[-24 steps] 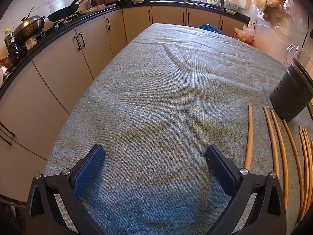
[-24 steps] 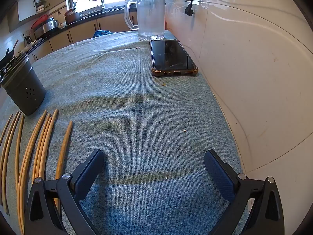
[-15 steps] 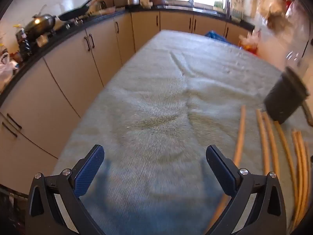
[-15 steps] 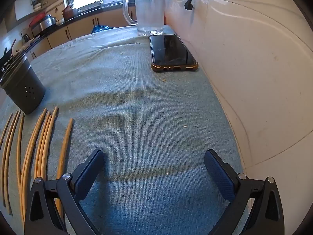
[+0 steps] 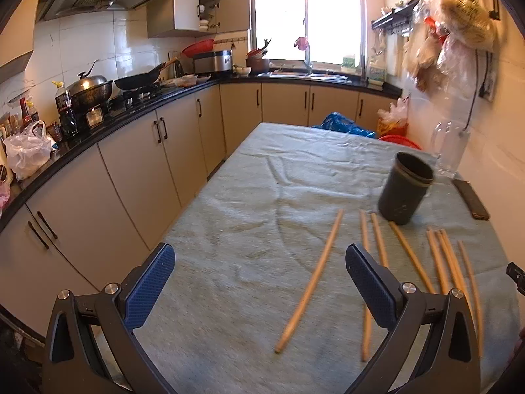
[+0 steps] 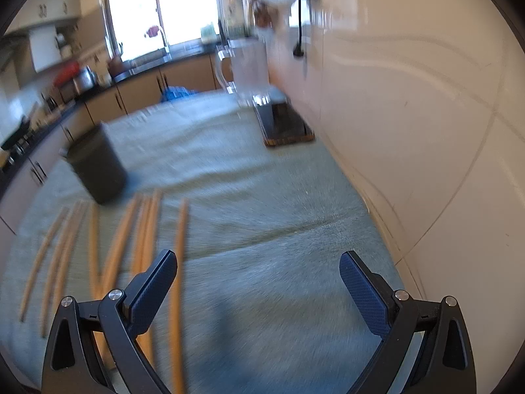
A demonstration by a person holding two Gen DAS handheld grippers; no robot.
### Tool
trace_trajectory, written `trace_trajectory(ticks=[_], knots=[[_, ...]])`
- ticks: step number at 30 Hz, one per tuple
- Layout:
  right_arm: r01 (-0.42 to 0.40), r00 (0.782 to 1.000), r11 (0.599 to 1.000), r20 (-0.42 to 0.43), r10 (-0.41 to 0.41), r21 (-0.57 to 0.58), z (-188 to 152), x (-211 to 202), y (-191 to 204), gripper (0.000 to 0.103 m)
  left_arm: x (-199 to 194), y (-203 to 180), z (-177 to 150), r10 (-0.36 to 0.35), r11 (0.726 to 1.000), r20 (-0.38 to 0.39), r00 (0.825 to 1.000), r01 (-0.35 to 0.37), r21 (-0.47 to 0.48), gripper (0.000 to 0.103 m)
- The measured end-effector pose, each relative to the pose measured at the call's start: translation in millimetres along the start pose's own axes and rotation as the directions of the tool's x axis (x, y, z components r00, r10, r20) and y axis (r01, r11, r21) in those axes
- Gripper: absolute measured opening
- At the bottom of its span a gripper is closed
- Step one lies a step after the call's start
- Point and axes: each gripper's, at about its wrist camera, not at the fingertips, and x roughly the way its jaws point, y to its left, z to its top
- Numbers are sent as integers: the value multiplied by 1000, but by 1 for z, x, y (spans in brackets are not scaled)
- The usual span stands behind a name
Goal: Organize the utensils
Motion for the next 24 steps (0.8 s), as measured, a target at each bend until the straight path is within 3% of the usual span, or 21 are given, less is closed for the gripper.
trace_trajectory(ticks=[8,14,17,24], knots=[[18,974,999,228,-11,-27,-12,-66,38,101,-43,-13,-9,16,999,139,990,-21,40,103],[39,922,999,387,-27,-21,-18,-105,50,101,-64,-15,-12,-2,998,195,981,-10,61,103],[31,915,999,403,-18,-26,-19,-113,57,101,-65,-16,-13,4,998,166,986,-14,61,103],[13,928,999,374,5,-45,-24,-111,62,101,-64,-17,-21,-37,996,133,990,25,86,103]])
